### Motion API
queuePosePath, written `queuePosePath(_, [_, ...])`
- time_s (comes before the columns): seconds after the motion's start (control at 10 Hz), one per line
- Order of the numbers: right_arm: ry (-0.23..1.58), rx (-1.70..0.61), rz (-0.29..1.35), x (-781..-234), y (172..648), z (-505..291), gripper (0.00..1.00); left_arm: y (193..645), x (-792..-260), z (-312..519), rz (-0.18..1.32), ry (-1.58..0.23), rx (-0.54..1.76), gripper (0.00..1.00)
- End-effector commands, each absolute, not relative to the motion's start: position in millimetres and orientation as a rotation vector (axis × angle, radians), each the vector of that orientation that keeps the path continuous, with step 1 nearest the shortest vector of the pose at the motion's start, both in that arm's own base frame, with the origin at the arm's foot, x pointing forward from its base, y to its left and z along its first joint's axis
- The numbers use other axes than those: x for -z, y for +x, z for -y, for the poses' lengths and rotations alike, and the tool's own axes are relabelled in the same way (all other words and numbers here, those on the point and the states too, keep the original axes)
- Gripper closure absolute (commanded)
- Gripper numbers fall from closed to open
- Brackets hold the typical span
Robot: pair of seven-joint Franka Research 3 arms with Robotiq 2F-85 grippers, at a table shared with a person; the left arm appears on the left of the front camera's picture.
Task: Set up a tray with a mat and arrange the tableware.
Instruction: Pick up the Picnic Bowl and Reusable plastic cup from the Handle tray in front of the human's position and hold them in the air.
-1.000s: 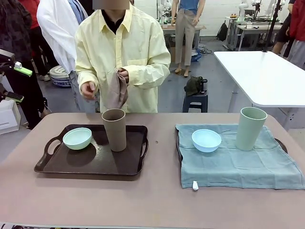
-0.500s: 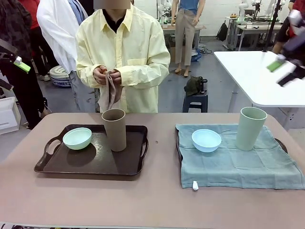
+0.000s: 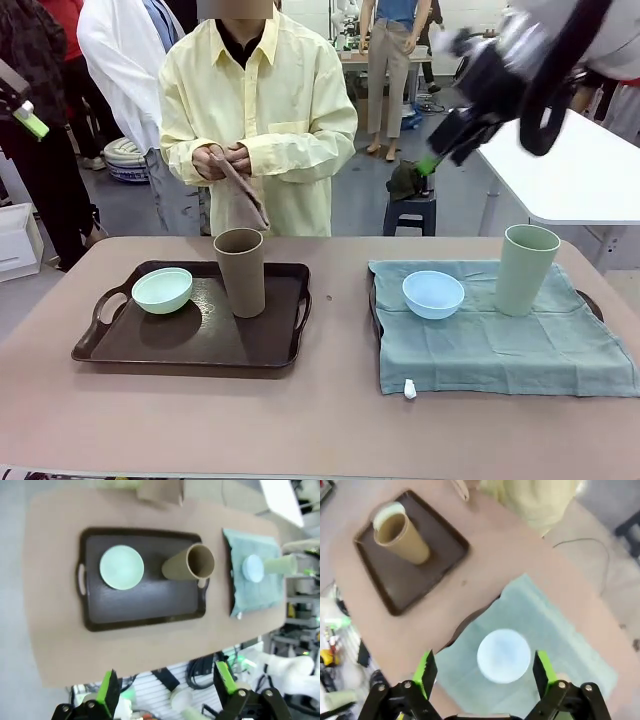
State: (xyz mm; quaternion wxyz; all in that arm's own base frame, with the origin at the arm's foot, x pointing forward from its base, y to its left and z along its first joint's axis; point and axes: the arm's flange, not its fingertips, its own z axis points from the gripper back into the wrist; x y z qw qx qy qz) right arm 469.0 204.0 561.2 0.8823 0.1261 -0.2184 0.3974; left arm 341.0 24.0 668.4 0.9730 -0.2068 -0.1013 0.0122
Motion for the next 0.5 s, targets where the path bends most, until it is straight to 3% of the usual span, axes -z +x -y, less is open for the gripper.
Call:
queuePosePath(0.0, [0.148,-0.879,0.528,-520.1,473.8,-234.1,0.0,352.9,-677.0,-6.9,0.103,-0.346,-0.022,0.01])
queuePosePath(0.4, [0.208,-0.99,0.541,-485.7,460.3,-273.0,0.0,386.7,-660.0,32.6,-0.041,-0.222,-0.035,0.01])
